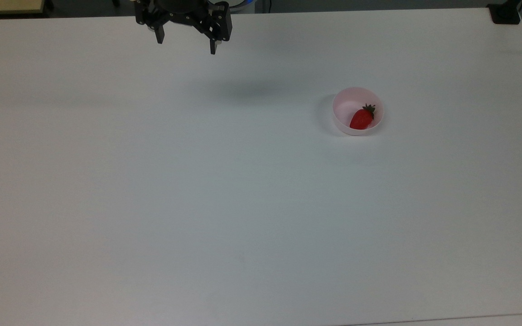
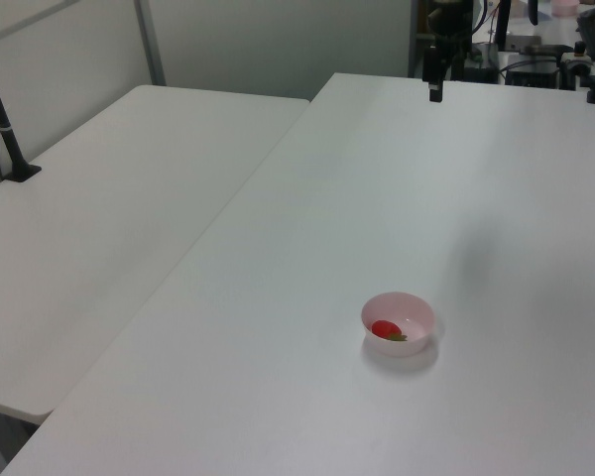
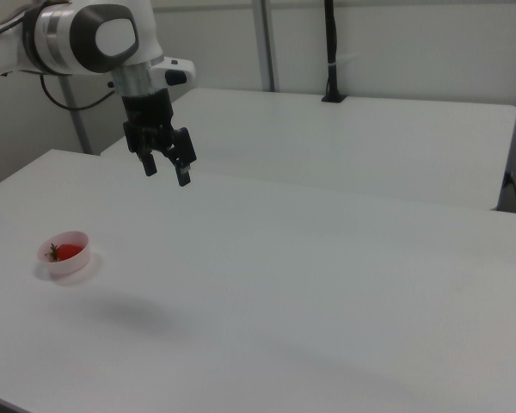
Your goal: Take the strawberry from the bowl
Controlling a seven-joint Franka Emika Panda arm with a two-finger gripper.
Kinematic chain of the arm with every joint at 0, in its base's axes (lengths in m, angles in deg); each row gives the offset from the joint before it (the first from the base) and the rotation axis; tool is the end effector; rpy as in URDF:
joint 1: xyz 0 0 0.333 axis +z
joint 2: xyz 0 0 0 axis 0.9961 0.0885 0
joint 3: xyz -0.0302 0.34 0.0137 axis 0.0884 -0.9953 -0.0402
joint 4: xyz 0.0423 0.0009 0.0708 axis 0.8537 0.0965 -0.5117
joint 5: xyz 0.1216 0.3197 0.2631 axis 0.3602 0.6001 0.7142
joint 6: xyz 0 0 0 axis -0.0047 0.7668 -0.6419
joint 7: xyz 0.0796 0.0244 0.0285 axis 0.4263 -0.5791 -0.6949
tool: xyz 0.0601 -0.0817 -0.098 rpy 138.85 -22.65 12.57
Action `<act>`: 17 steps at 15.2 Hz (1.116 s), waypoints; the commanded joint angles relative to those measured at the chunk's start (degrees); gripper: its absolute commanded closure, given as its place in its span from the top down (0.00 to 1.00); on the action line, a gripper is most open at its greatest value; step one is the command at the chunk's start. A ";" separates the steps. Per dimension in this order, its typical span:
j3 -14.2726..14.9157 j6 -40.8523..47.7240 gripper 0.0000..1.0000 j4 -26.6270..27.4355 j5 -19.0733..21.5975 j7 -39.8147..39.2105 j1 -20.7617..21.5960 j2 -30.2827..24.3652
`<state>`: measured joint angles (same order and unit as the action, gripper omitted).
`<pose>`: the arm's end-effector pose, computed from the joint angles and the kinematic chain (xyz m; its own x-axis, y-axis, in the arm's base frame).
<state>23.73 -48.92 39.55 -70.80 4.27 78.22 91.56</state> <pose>0.6195 -0.0078 0.5558 0.9873 -0.1578 -0.0176 -0.1562 -0.9852 0.0699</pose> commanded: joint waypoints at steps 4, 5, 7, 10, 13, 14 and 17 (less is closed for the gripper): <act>0.21 0.00 1.00 1.21 0.59 -0.01 0.29 -0.79; 0.21 0.00 1.00 1.21 0.59 -0.01 0.29 -0.79; 0.21 0.00 1.00 1.21 0.59 -0.01 0.38 -0.79; 0.04 0.00 1.00 1.21 0.59 0.08 0.64 -0.79; -0.40 0.17 1.00 1.12 0.68 0.25 0.99 -0.79; -0.49 0.26 1.00 1.12 0.76 0.34 1.34 -0.79; -0.49 0.17 1.00 1.12 0.94 1.65 5.02 -0.79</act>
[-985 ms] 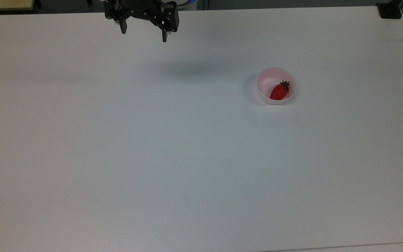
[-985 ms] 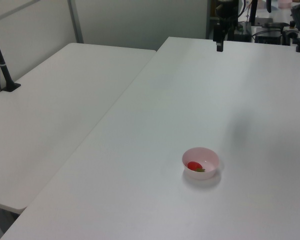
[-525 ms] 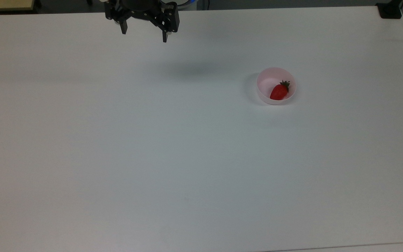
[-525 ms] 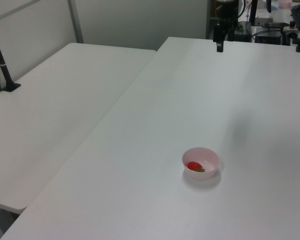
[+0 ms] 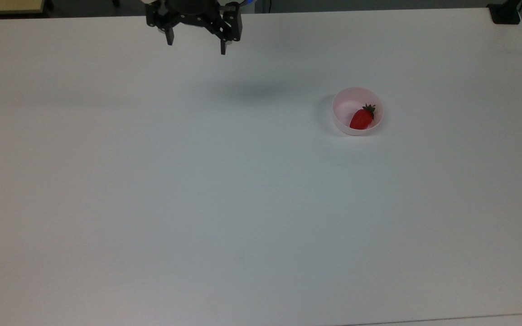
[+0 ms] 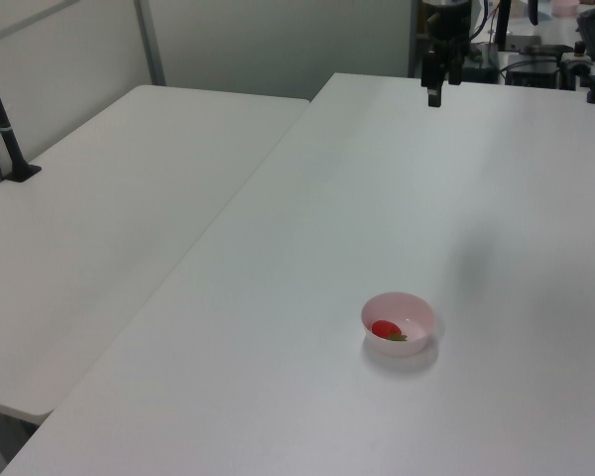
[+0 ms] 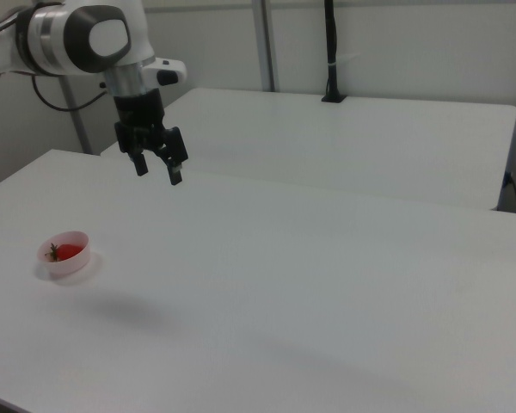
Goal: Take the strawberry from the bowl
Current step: 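Move the open gripper over the pink bowl and lower it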
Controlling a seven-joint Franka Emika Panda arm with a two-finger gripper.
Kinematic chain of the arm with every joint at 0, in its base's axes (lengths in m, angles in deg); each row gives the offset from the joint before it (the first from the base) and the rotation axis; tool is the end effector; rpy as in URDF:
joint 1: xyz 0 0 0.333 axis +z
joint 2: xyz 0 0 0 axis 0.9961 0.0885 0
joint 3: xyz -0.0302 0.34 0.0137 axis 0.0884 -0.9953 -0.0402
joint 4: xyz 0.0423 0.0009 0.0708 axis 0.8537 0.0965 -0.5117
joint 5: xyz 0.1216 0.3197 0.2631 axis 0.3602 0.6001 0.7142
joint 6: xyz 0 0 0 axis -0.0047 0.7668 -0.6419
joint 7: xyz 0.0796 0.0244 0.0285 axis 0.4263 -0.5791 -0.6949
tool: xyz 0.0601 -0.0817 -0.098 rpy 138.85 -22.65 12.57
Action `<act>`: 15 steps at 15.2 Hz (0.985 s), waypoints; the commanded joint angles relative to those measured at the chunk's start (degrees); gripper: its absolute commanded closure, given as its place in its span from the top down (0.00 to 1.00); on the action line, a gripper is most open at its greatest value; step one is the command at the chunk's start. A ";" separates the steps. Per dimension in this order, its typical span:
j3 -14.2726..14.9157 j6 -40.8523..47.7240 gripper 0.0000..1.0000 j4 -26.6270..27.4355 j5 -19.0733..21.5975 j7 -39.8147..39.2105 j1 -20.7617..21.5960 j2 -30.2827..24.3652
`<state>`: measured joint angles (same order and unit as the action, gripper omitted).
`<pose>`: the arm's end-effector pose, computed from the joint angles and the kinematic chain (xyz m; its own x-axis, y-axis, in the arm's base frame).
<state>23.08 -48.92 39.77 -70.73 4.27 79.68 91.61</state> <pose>0.6191 0.0149 0.5534 0.9923 -0.1214 -0.0225 -0.1197 -0.9904 0.0686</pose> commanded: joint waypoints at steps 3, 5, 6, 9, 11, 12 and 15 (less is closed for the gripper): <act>0.16 -0.09 1.00 1.25 1.05 7.35 9.26 -0.40; 0.16 -0.18 1.00 1.42 1.05 11.91 13.39 0.83; 0.16 -0.27 1.00 1.42 1.05 14.11 15.50 1.62; 0.16 -2.36 1.00 1.51 1.05 19.22 19.91 4.43; 0.16 -5.44 1.00 2.56 1.14 23.17 22.28 6.63; 0.16 -7.45 1.00 3.09 1.14 25.36 23.16 7.94; 0.16 -12.12 0.95 3.44 1.22 30.91 26.24 12.33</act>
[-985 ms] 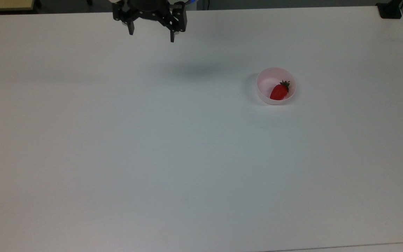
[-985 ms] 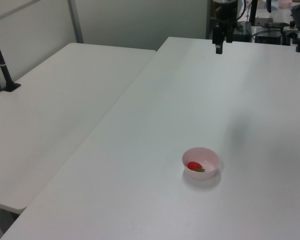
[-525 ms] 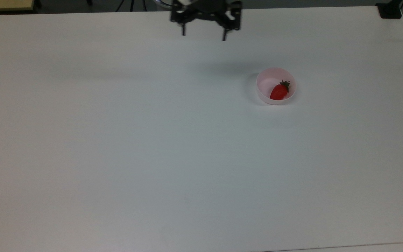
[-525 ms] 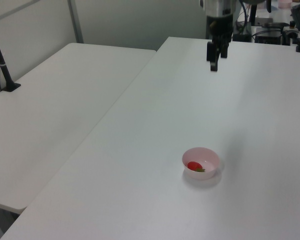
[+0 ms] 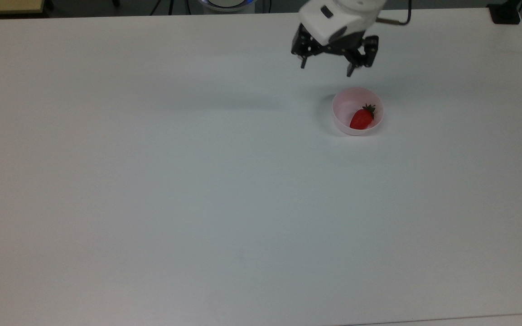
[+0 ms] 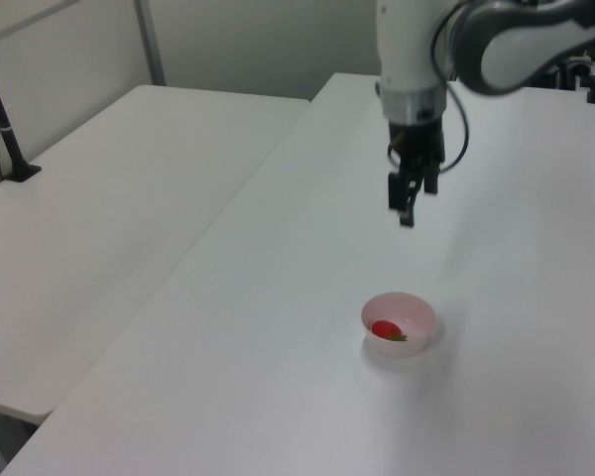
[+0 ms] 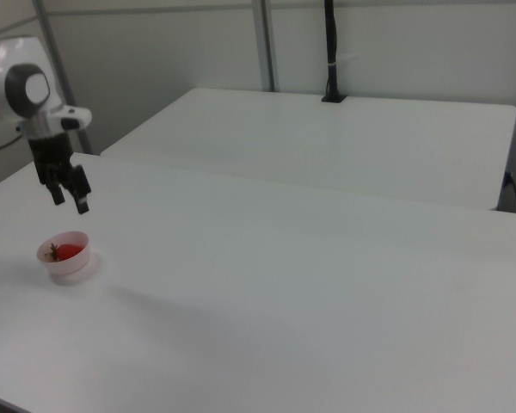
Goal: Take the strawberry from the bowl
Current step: 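Move the open gripper over the pink bowl and lower it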
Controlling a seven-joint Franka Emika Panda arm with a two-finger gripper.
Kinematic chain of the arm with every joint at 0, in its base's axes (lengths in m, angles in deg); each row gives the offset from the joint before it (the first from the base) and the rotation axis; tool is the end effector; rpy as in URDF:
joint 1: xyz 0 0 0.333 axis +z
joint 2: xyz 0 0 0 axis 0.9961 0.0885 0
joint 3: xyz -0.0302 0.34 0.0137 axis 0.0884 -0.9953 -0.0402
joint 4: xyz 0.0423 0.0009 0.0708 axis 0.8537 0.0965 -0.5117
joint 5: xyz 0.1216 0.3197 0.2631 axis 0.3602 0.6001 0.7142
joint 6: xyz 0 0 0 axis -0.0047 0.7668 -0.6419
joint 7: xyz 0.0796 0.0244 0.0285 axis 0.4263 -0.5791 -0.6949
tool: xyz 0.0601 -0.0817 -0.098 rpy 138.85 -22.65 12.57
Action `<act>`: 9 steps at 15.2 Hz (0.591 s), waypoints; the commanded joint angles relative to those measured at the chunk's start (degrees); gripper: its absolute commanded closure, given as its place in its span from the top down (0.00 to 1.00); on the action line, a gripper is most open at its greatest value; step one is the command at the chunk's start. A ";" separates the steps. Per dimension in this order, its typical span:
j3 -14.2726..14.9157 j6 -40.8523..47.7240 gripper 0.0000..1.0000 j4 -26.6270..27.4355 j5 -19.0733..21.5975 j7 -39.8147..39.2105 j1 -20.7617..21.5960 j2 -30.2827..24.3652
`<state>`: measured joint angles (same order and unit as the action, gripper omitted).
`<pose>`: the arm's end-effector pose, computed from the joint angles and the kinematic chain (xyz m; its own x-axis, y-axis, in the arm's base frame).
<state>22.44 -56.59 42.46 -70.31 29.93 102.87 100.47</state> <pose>0.5945 0.2788 0.4418 0.9872 -0.1465 -0.0633 -0.1411 -0.9865 0.0827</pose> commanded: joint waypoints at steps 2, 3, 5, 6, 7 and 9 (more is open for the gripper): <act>0.81 -8.65 0.90 1.98 0.71 9.89 4.64 5.23; 0.81 -10.33 0.90 2.85 0.71 12.01 5.43 5.76; 0.81 -12.80 0.84 3.65 0.71 14.48 6.40 6.55; 0.81 -13.42 0.83 3.74 0.71 15.62 6.49 7.34; 0.81 -13.51 0.82 3.92 0.71 16.41 6.58 7.61; 0.81 -15.51 0.78 4.00 0.80 17.12 7.80 8.75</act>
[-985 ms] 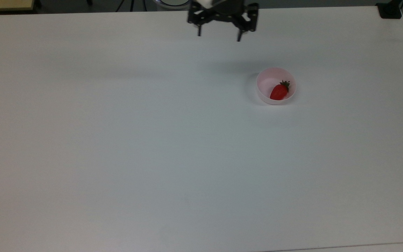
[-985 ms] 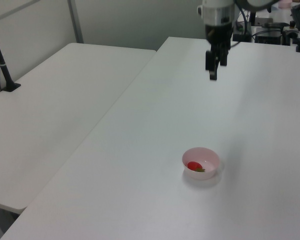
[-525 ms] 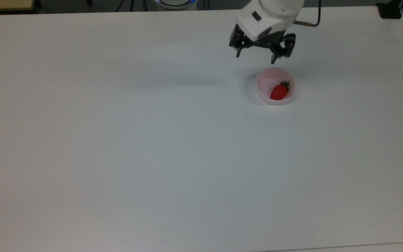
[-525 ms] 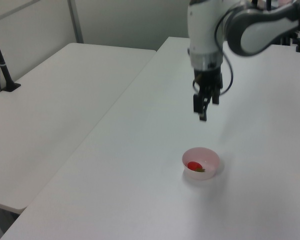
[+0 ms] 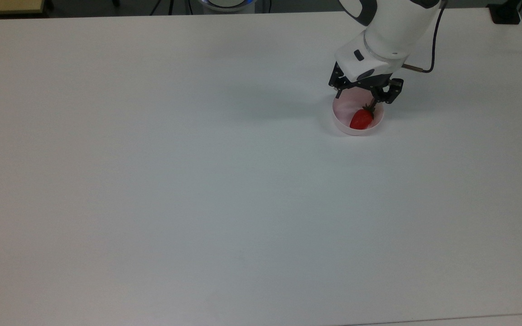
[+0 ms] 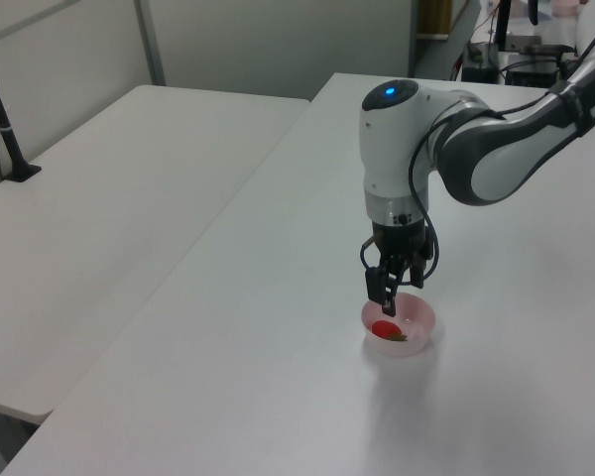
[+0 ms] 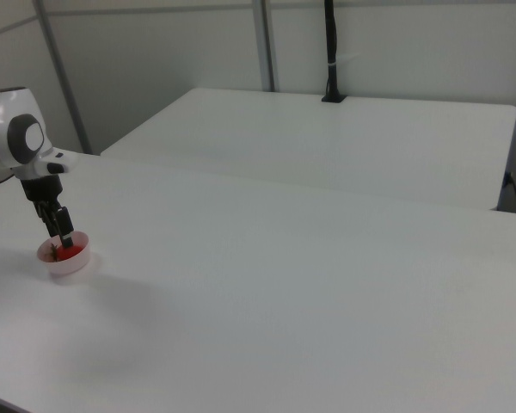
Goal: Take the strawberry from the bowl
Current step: 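Close the gripper on the red strawberry inside the bowl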
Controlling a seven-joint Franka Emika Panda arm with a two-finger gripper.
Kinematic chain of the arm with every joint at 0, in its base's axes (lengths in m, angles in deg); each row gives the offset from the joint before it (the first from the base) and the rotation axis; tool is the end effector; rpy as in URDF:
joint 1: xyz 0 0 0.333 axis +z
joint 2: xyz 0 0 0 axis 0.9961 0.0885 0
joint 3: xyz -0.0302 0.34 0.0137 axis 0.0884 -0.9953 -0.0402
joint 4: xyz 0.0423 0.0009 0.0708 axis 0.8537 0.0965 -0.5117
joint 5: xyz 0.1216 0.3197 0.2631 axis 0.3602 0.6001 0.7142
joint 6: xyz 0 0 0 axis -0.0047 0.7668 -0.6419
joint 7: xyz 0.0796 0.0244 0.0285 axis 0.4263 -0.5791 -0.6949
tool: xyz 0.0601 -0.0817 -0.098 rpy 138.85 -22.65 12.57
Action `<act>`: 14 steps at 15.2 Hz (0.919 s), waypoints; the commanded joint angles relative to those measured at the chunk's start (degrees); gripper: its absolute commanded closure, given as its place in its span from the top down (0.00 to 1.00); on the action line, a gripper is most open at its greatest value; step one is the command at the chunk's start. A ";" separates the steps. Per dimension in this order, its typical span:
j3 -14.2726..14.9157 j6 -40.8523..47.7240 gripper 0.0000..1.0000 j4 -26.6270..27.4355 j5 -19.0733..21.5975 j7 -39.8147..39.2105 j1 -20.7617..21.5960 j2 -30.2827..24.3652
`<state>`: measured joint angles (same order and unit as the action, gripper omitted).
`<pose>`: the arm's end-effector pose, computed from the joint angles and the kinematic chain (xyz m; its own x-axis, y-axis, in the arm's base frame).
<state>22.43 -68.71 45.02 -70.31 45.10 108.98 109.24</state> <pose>0.5852 0.3566 0.3334 0.9548 -0.2929 -0.0501 -0.2894 -0.9548 0.0673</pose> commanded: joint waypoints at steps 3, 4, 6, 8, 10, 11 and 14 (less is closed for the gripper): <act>0.81 -6.22 0.78 2.33 0.71 3.89 1.78 0.69; 0.81 -6.40 0.78 2.33 0.71 3.98 1.87 1.04; 0.81 -6.67 0.78 2.33 0.80 4.33 1.78 1.31; 0.81 -8.59 0.78 2.50 0.80 6.52 1.61 1.92; 0.81 -10.09 0.78 2.50 0.80 7.49 1.17 2.45; 0.81 -10.53 0.78 2.59 0.80 7.41 1.16 2.62; 0.81 -10.71 0.72 2.50 0.71 7.32 1.25 3.68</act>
<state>22.72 -77.44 46.33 -70.31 51.50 109.80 112.79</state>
